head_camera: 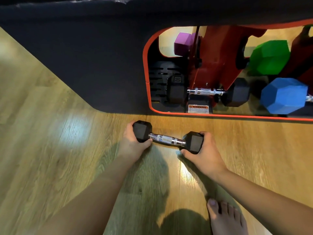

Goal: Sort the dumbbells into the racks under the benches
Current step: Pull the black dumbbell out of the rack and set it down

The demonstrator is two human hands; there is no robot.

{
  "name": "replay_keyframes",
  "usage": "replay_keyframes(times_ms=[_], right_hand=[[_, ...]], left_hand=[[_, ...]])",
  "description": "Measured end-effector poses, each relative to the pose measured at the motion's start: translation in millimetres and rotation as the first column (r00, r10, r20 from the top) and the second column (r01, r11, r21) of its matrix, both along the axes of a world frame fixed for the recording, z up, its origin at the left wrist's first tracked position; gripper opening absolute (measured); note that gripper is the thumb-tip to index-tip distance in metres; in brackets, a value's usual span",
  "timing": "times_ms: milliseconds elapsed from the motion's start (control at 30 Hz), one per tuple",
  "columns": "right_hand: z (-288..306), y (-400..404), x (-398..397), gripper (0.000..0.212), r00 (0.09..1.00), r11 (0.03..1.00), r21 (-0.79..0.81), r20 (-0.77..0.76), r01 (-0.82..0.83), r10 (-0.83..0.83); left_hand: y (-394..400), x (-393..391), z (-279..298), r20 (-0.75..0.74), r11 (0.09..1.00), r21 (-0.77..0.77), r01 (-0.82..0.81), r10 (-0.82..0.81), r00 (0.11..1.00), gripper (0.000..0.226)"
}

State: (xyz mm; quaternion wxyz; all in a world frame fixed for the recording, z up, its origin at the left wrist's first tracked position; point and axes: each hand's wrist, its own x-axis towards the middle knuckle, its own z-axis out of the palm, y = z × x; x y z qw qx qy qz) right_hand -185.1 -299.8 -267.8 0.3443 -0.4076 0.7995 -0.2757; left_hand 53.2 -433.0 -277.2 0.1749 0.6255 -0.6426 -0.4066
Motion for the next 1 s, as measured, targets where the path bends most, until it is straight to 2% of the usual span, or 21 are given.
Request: replay_keyframes(times_ms=[67, 200, 333, 500, 667, 800, 1000], right_hand=[[2.9, -0.6, 0.1, 0.085, 1.000, 1.000, 0.011, 0.016, -0.005, 0.005], [4.6, -1.2, 1.7, 0.081, 0.999, 1.000, 0.007, 0.051, 0.008, -0.009], [5.1, 13.6, -7.8, 0.080, 0.994, 0.999, 0.021, 0.096, 0.047, -0.049], [27.2, 47.6, -31.0, 0.077, 0.984, 0.990, -0.013, 0.114, 0.139, -0.136], [80.8, 55.6, -61.1, 0.081, 0.972, 0.965, -0.136, 0.097, 0.226, -0.214], [134.5, 45.7, -82.2, 0.089, 0.964, 0.908, -0.332, 0.023, 0.256, -0.263], [189.8, 14.5, -108.2, 0.091, 0.940, 0.833, -0.484, -0.057, 0.268, -0.336]], left_hand=[[1.6, -1.0, 2.3, -0.022, 0.999, 0.006, -0.035, 0.035, 0.999, 0.099], [3.4, -4.0, 2.2, -0.011, 0.998, -0.049, -0.051, 0.051, 0.999, 0.079], [16.9, -11.7, 0.1, -0.037, 0.999, -0.017, -0.035, 0.034, 0.999, 0.072], [39.3, -39.3, 15.3, -0.018, 0.999, 0.039, -0.028, 0.028, 0.999, 0.085], [45.0, -73.2, 66.8, -0.154, 0.986, -0.162, -0.025, 0.000, 0.988, 0.083], [34.9, -95.7, 126.7, -0.262, 0.960, -0.271, -0.073, -0.001, 0.965, 0.087], [7.7, -126.0, 194.9, -0.291, 0.922, -0.374, -0.101, -0.013, 0.957, 0.092]])
